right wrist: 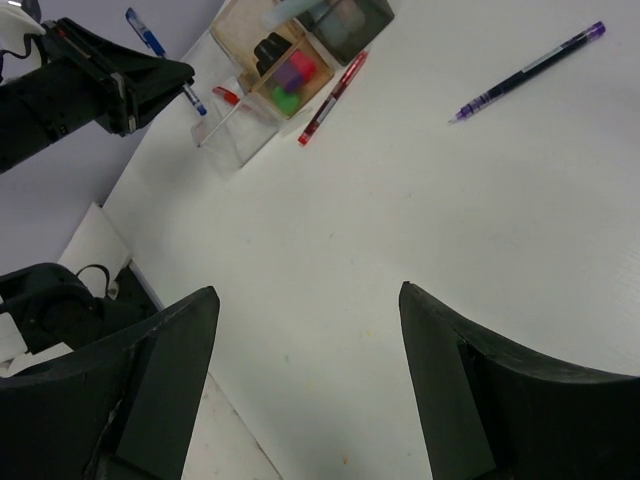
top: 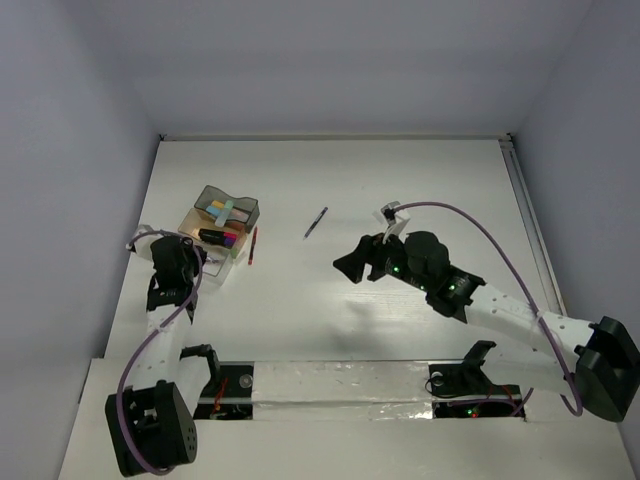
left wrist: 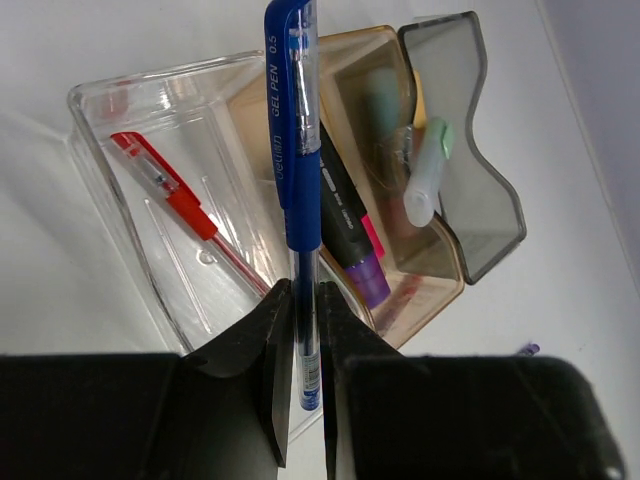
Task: Sort the stationery into containers
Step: Place the pen in the storage box, then move the pen to the center of the board.
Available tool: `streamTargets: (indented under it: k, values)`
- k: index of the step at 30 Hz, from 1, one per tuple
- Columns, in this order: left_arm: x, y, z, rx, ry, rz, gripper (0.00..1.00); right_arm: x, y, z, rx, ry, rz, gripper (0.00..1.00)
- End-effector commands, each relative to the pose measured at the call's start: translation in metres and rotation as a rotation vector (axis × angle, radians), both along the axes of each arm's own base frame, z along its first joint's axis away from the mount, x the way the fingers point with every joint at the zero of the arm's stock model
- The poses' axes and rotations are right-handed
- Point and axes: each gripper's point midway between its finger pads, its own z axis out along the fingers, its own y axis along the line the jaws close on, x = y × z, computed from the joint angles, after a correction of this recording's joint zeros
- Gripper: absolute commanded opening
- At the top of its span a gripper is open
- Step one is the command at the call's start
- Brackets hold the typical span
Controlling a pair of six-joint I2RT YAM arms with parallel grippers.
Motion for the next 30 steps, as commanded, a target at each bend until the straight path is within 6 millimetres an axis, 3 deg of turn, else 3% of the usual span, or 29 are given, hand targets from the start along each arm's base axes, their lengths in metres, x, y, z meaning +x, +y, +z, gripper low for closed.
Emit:
streamTargets:
  k: [1,12,17,21,22,25,26,30]
  values:
    - [0.003,0.012,0.0,0.005,-0.033,0.061,0.0,-0.002,0.007,0.016,0.042,-0.05,0.034,0.79]
    - [0.0,0.013,-0.008,0.002,-0.037,0.076,0.44,0.007,0.005,0.008,-0.002,-0.046,-0.002,0.78]
    - [0.001,0.011,0.006,0.013,-0.081,0.053,0.53,0.014,0.001,0.005,-0.027,-0.044,-0.042,0.72]
    - [0.006,-0.002,0.045,0.024,-0.194,-0.026,0.54,0.029,-0.011,-0.008,-0.108,-0.036,-0.126,0.6]
    - [0.007,-0.013,0.056,0.008,-0.23,-0.088,0.54,0.034,-0.012,-0.007,-0.12,-0.041,-0.149,0.52]
    - [0.011,-0.035,0.105,-0.008,-0.367,-0.211,0.54,0.048,-0.018,-0.019,-0.169,-0.008,-0.168,0.39]
    - [0.011,-0.05,0.128,-0.014,-0.413,-0.293,0.54,0.053,-0.019,-0.029,-0.193,0.014,-0.171,0.38]
    - [0.005,-0.077,0.176,0.043,-0.505,-0.465,0.54,0.076,-0.031,-0.046,-0.249,0.067,-0.212,0.3]
